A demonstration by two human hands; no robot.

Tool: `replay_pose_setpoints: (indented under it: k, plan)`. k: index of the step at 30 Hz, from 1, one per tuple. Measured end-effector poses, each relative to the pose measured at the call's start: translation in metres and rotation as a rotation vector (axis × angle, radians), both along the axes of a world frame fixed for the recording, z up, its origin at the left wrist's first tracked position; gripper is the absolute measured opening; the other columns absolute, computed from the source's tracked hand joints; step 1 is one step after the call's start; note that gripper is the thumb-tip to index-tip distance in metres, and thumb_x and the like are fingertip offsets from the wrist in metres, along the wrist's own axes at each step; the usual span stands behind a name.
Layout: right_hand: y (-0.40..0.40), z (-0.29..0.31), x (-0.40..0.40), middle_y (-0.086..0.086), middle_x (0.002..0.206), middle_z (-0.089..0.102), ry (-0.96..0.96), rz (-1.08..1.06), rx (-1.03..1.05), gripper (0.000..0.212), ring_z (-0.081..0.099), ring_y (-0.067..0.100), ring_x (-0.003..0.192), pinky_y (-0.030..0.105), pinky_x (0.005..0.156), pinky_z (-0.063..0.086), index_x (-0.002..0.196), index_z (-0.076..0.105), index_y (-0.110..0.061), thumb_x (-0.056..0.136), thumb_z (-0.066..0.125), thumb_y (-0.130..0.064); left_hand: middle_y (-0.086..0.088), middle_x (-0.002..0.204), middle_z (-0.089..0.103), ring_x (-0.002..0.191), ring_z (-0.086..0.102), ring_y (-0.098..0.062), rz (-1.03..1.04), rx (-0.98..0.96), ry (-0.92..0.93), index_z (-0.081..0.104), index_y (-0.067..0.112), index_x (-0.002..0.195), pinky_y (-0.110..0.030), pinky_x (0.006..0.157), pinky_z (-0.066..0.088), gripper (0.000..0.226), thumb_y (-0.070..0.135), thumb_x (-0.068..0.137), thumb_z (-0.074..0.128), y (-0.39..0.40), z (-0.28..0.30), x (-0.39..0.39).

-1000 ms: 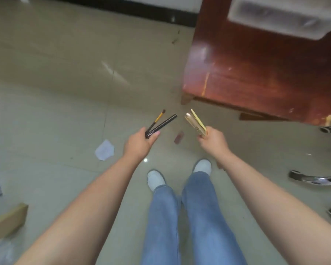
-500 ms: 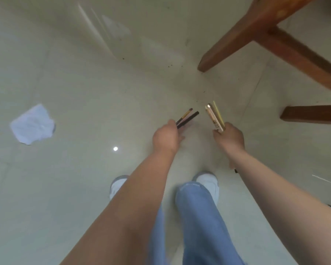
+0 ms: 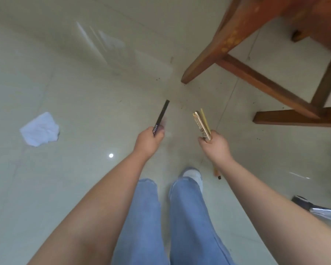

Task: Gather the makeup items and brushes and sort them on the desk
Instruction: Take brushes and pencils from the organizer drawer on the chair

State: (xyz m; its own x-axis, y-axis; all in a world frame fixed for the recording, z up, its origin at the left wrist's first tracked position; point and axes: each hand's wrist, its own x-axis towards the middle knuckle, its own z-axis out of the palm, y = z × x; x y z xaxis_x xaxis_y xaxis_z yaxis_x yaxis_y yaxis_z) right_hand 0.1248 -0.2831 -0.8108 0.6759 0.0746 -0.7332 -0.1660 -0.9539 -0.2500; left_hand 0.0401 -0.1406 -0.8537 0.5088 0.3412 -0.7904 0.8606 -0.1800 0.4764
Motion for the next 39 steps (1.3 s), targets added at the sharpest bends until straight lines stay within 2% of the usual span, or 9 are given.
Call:
replay_pose_setpoints:
  k: [3, 6, 9, 12, 18, 22, 28, 32, 39]
  plan:
    - [0.021, 0.076, -0.017, 0.006, 0.079, 0.051, 0.032, 0.081, 0.027, 0.013, 0.049, 0.027, 0.082, 0.024, 0.065, 0.029, 0.094, 0.052, -0.010, 0.092, 0.047, -0.021, -0.005, 0.064, 0.050, 0.072, 0.049, -0.024, 0.106, -0.052, 0.007, 0.047, 0.011, 0.069, -0.031, 0.062, 0.033, 0.035, 0.031, 0.096, 0.040, 0.022, 0.080, -0.028]
    - [0.061, 0.164, -0.034, 0.015, 0.094, 0.061, 0.025, 0.242, 0.037, 0.023, 0.055, 0.034, 0.097, 0.029, 0.070, 0.036, 0.104, 0.054, -0.005, 0.091, 0.048, -0.023, -0.002, 0.058, 0.050, 0.065, 0.052, -0.026, 0.158, -0.001, 0.020, 0.041, 0.017, 0.064, -0.028, 0.057, 0.034, 0.035, 0.033, 0.095, 0.041, 0.050, 0.179, -0.063]
    - [0.111, 0.252, -0.052, 0.020, 0.108, 0.061, -0.011, 0.473, 0.049, 0.026, 0.056, 0.036, 0.101, 0.030, 0.070, 0.038, 0.105, 0.052, -0.003, 0.091, 0.047, -0.023, -0.017, 0.087, 0.063, 0.091, 0.058, -0.034, 0.103, 0.161, 0.073, 0.055, 0.008, 0.087, -0.032, 0.070, 0.039, 0.036, 0.039, 0.095, 0.039, 0.078, 0.280, -0.101]
    - [0.160, 0.335, -0.084, 0.021, 0.104, 0.060, -0.092, 0.750, 0.061, 0.020, 0.056, 0.039, 0.096, 0.035, 0.070, 0.041, 0.100, 0.048, -0.004, 0.091, 0.044, -0.022, -0.020, 0.112, 0.061, 0.106, 0.055, -0.036, 0.141, 0.275, 0.144, 0.052, 0.003, 0.109, -0.035, 0.081, 0.042, 0.041, 0.039, 0.096, 0.036, 0.102, 0.369, -0.154]
    - [0.223, 0.464, -0.208, 0.005, 0.067, 0.044, -0.261, 1.328, 0.141, 0.006, 0.043, 0.032, 0.073, 0.031, 0.066, 0.031, 0.085, 0.035, -0.012, 0.091, 0.035, -0.011, -0.020, 0.116, 0.058, 0.105, 0.056, -0.036, 0.397, 0.437, 0.312, 0.043, -0.001, 0.115, -0.038, 0.079, 0.044, 0.041, 0.034, 0.099, 0.031, 0.090, 0.491, -0.300]
    - [0.226, 0.504, -0.324, 0.003, 0.061, 0.038, -0.317, 1.694, 0.203, 0.010, 0.046, 0.031, 0.073, 0.032, 0.071, 0.032, 0.090, 0.042, -0.014, 0.086, 0.036, -0.007, -0.019, 0.112, 0.060, 0.100, 0.058, -0.036, 0.641, 0.466, 0.380, 0.042, -0.001, 0.115, -0.038, 0.075, 0.045, 0.039, 0.033, 0.099, 0.031, 0.034, 0.532, -0.409]
    - [0.161, 0.522, -0.533, 0.012, 0.093, 0.061, -0.269, 2.228, 0.263, 0.012, 0.058, 0.031, 0.088, 0.035, 0.085, 0.034, 0.091, 0.041, -0.015, 0.084, 0.038, -0.005, -0.020, 0.111, 0.061, 0.101, 0.058, -0.037, 1.109, 0.416, 0.494, 0.043, 0.000, 0.115, -0.038, 0.076, 0.044, 0.038, 0.033, 0.099, 0.032, -0.110, 0.547, -0.586]
    - [0.100, 0.521, -0.675, 0.002, 0.068, 0.045, -0.272, 2.519, 0.229, 0.013, 0.045, 0.024, 0.067, 0.033, 0.078, 0.028, 0.091, 0.040, -0.016, 0.084, 0.039, -0.005, -0.018, 0.108, 0.062, 0.099, 0.060, -0.035, 1.351, 0.408, 0.619, 0.044, 0.000, 0.113, -0.038, 0.075, 0.045, 0.036, 0.031, 0.099, 0.033, -0.206, 0.550, -0.692]
    - [0.012, 0.529, -0.890, 0.001, 0.062, 0.038, -0.266, 2.758, 0.366, 0.005, 0.042, 0.026, 0.075, 0.036, 0.075, 0.028, 0.085, 0.035, -0.015, 0.090, 0.037, -0.014, -0.017, 0.108, 0.061, 0.099, 0.059, -0.035, 1.685, 0.375, 0.864, 0.046, 0.001, 0.113, -0.039, 0.075, 0.046, 0.035, 0.031, 0.098, 0.037, -0.325, 0.558, -0.850]
